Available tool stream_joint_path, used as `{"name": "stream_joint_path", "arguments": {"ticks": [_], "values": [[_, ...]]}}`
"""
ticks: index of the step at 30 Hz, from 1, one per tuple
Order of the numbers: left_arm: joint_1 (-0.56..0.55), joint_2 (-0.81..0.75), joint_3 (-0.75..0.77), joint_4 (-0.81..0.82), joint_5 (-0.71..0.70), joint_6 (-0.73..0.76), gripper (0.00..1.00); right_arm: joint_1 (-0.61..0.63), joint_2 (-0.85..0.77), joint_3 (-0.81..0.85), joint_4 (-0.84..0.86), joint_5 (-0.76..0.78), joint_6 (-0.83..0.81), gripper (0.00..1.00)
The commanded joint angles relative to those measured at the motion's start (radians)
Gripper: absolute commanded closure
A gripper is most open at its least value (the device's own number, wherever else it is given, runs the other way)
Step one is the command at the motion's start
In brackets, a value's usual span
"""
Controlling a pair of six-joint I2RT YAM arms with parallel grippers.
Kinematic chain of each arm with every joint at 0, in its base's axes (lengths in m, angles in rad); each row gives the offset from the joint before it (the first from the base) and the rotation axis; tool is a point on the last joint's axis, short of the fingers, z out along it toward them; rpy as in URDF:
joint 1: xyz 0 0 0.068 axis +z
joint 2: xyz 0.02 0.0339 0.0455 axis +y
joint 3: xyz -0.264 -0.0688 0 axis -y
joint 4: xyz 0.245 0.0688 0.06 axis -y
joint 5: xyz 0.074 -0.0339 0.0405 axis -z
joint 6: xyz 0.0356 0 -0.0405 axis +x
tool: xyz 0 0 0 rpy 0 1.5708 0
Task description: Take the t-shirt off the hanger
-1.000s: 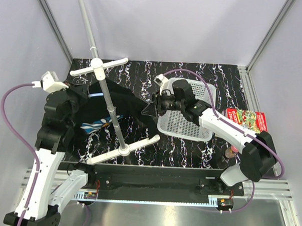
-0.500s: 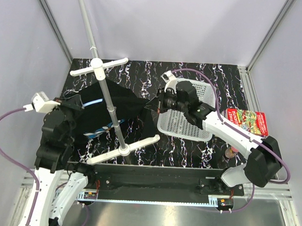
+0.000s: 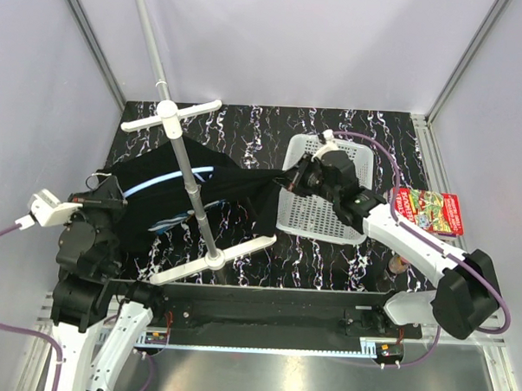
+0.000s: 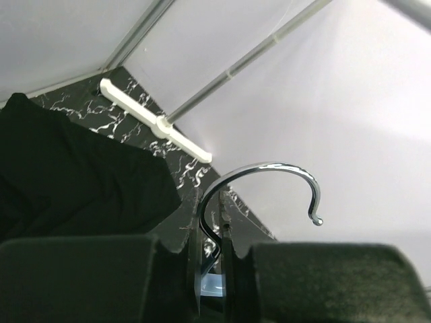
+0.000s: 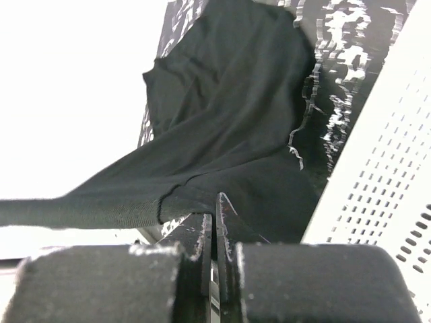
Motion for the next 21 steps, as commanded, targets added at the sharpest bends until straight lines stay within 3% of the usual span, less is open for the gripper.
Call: {"name": "stream_joint_path", "arguments": {"ticks": [1,7,18,21], "values": [[0.008,-0.064,0.005,0.059,-0.196,0.034,1.0,-0.097,-0.037,-0.045,0.02,0.093,0.09,1.0],[0.008,-0.074,0.011,0.042,-0.219,0.037,1.0,-0.109,-0.017,-0.056,0.052,0.013,0.056,1.0],[0.008,-0.115,0.019,0.011,-0.296,0.045,1.0,-0.207,-0.088,-0.161,0.08,0.059,0.179,1.0],[0.008,-0.101,0.029,0.01,-0.282,0.044,1.0,-0.206,-0.033,-0.123,0.128,-0.066,0.145,1.0]]}}
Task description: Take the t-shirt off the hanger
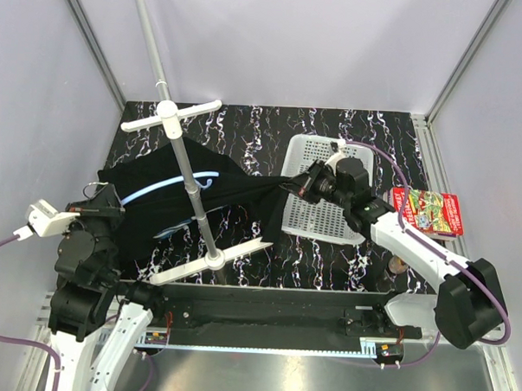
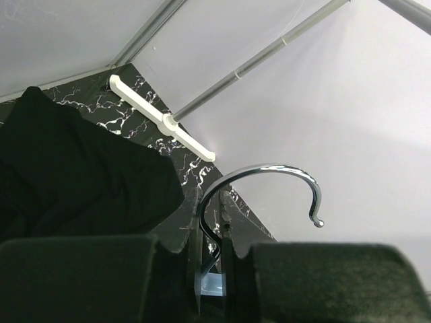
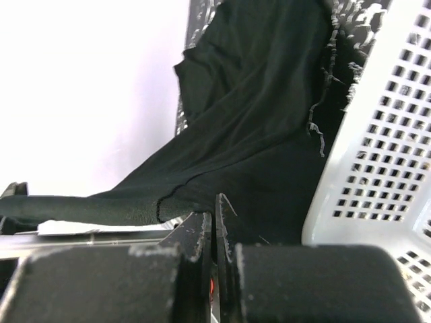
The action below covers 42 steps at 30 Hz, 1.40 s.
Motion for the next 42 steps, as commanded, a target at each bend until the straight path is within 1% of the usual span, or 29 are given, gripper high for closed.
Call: {"name": "stream_joint_path", "arguments": {"ticks": [1,2,5,7,10,14,15,17,18,20,21,23,25,28,29,32,37,42], "values": [[0.026,-0.017,0.056,0.077,-0.234,0.076,1.0,-0.094,0.048,0.055,0.025,0.078,-0.022,1.0],[0.026,-0.012,0.059,0.077,-0.238,0.071,1.0,-0.097,0.053,0.056,0.022,0.073,-0.016,1.0],[0.026,-0.018,0.066,0.076,-0.257,0.068,1.0,-0.136,0.002,-0.003,0.015,0.161,0.032,1.0],[0.026,-0.027,0.079,0.074,-0.268,0.094,1.0,-0.169,-0.045,-0.034,-0.011,0.214,0.05,1.0],[0.026,-0.043,0.08,0.067,-0.28,0.108,1.0,-0.18,-0.105,-0.066,-0.015,0.25,0.081,1.0],[0.026,-0.043,0.083,0.067,-0.277,0.106,1.0,-0.182,-0.064,-0.036,0.0,0.184,0.089,1.0],[0.026,-0.041,0.085,0.065,-0.27,0.097,1.0,-0.182,-0.048,-0.031,0.015,0.155,0.069,1.0],[0.024,-0.034,0.092,0.067,-0.265,0.096,1.0,-0.182,-0.027,0.004,-0.009,0.13,0.058,1.0],[0.026,-0.032,0.096,0.059,-0.271,0.094,1.0,-0.185,-0.03,-0.005,-0.011,0.136,0.069,1.0],[0.026,-0.043,0.096,0.054,-0.285,0.085,1.0,-0.229,-0.057,-0.054,0.02,0.123,0.168,1.0],[0.026,-0.044,0.099,0.054,-0.288,0.086,1.0,-0.234,-0.07,-0.084,0.043,0.129,0.179,1.0],[0.026,-0.049,0.1,0.051,-0.299,0.102,1.0,-0.236,-0.103,-0.094,0.029,0.167,0.184,1.0],[0.026,-0.058,0.106,0.042,-0.314,0.105,1.0,-0.257,-0.108,-0.112,0.031,0.159,0.22,1.0],[0.026,-0.075,0.096,0.044,-0.333,0.1,1.0,-0.26,-0.085,-0.074,0.032,0.121,0.169,1.0],[0.026,-0.074,0.097,0.044,-0.339,0.099,1.0,-0.262,-0.056,-0.066,0.028,0.091,0.179,1.0],[0.026,-0.077,0.099,0.042,-0.36,0.094,1.0,-0.266,-0.032,-0.057,0.048,0.064,0.182,1.0],[0.024,-0.109,0.103,0.042,-0.4,0.125,1.0,-0.295,-0.044,-0.091,0.063,0.069,0.208,1.0],[0.024,-0.141,0.103,0.035,-0.445,0.16,1.0,-0.298,-0.024,-0.073,0.064,0.038,0.21,1.0]]}}
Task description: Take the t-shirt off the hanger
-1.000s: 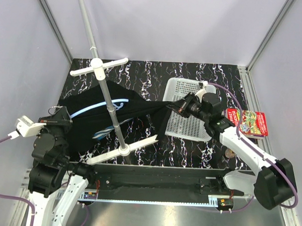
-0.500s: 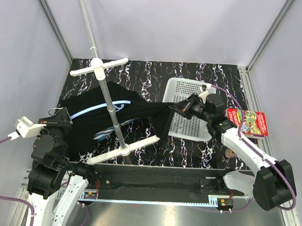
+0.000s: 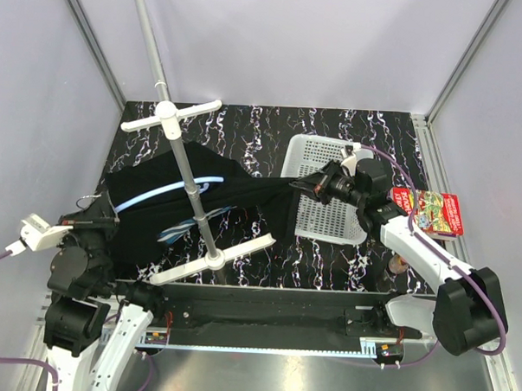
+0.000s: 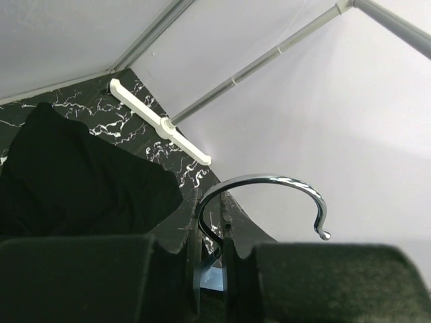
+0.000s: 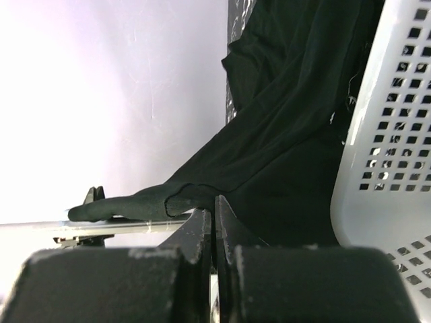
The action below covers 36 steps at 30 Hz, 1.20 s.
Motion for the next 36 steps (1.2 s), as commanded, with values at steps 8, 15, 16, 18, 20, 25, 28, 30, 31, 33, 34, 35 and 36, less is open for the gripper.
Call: {"name": "stream_joint_path", "arguments": {"ticks": [8,15,16,18,20,25,28,30,31,33,34,35,36], "values": [[0.032,-0.06,0.091,0.076,-0.407,0.138,1.0,-0.147,0.055,0.024,-0.009,0.219,-0.032,1.0],[0.032,0.056,0.113,0.119,-0.26,0.157,1.0,-0.099,0.136,0.212,0.011,0.018,-0.259,1.0],[0.032,0.102,0.122,0.151,-0.211,0.176,1.0,-0.082,0.161,0.249,-0.009,-0.011,-0.291,1.0],[0.032,0.156,0.146,0.156,-0.171,0.182,1.0,-0.029,0.194,0.355,-0.066,-0.032,-0.354,1.0],[0.032,0.237,0.185,0.174,-0.127,0.197,1.0,0.005,0.248,0.426,-0.054,-0.089,-0.361,1.0],[0.032,0.391,0.278,0.209,-0.005,0.216,1.0,0.117,0.385,0.567,-0.037,-0.167,-0.315,1.0],[0.032,0.443,0.328,0.214,0.009,0.169,1.0,0.149,0.437,0.579,0.049,-0.19,-0.237,1.0],[0.032,0.452,0.335,0.238,0.015,0.148,1.0,0.166,0.478,0.598,0.072,-0.216,-0.223,1.0],[0.032,0.454,0.337,0.242,0.016,0.132,1.0,0.183,0.492,0.627,0.072,-0.224,-0.221,1.0],[0.032,0.451,0.332,0.254,0.018,0.109,1.0,0.198,0.527,0.647,0.078,-0.238,-0.201,1.0],[0.032,0.452,0.334,0.254,0.015,0.11,1.0,0.2,0.534,0.65,0.104,-0.24,-0.191,1.0],[0.032,0.448,0.337,0.252,0.012,0.116,1.0,0.202,0.535,0.641,0.116,-0.234,-0.163,1.0],[0.032,0.437,0.341,0.242,-0.011,0.131,1.0,0.199,0.515,0.623,0.124,-0.18,-0.151,1.0]]}}
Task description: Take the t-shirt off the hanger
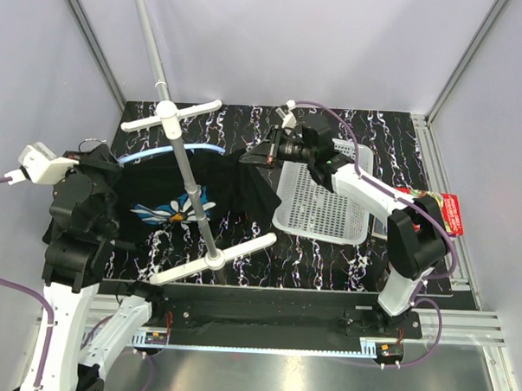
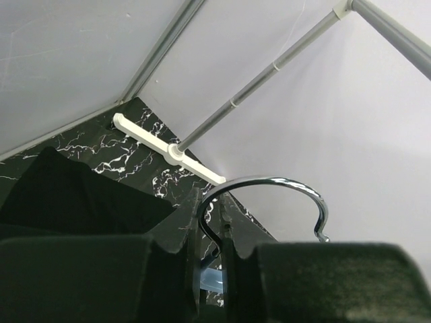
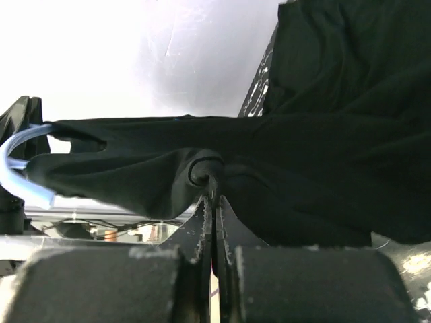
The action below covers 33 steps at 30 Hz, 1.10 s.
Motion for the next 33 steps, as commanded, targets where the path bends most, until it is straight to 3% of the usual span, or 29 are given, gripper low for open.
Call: {"name": "stream_joint_path", "arguments": {"ticks": [1,6,11,16,21,27,30,31,33], "values": [[0.006,-0.037,0.059,0.109,-0.036,-0.006,1.0,0.008,-0.039,-0.019,0.107,0.06,0.071,1.0],[0.006,-0.159,0.018,0.095,-0.155,0.002,1.0,-0.038,-0.137,-0.19,0.083,0.358,0.164,1.0],[0.006,-0.268,0.019,0.082,-0.252,0.041,1.0,-0.102,-0.117,-0.294,0.107,0.384,0.223,1.0],[0.006,-0.25,0.05,0.073,-0.237,0.055,1.0,-0.11,-0.061,-0.231,0.158,0.262,0.147,1.0],[0.006,-0.143,0.058,0.101,-0.104,0.025,1.0,-0.021,0.057,-0.006,0.153,0.043,0.085,1.0],[0.006,0.023,0.116,0.132,0.05,0.014,1.0,0.023,0.166,0.098,0.18,-0.117,0.123,1.0],[0.006,0.071,0.125,0.136,0.081,0.008,1.0,0.024,0.188,0.128,0.103,-0.175,0.058,0.8],[0.006,0.077,0.124,0.142,0.084,0.005,1.0,0.022,0.174,0.126,0.074,-0.166,0.032,0.62],[0.006,0.095,0.124,0.151,0.102,0.011,1.0,0.022,0.136,0.1,-0.029,-0.13,-0.057,0.44]]}}
